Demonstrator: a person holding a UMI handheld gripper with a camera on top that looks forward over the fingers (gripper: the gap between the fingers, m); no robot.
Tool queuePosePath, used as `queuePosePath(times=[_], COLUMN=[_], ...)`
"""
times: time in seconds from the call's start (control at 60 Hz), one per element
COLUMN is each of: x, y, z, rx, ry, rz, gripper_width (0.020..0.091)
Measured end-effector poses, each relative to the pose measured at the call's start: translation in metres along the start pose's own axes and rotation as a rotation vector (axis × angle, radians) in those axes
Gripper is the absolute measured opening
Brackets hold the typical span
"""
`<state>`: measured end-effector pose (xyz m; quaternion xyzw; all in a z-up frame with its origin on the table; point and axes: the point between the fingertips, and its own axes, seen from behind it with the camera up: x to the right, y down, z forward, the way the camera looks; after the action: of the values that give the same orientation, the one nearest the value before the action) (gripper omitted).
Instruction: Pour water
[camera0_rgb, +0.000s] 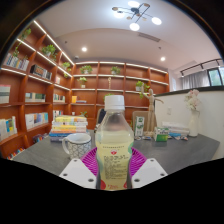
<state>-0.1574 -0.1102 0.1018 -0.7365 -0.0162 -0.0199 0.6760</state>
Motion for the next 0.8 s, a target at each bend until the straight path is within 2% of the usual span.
queuePosePath(times=[0.15, 0.283, 0.533, 0.8], x=[-0.003, -0.001, 0.022, 0.028], y=[-0.002, -0.001, -0.014, -0.031], z=[0.001, 0.005, 0.041, 0.090], rx=[0.003, -0.031, -0.074, -0.074], ry=[-0.016, -0.039, -0.028, -0.025], rz=[-0.018, -0.130, -0.719, -1.336], gripper_width=[0.0348, 0.0348, 0.0366, 0.0365])
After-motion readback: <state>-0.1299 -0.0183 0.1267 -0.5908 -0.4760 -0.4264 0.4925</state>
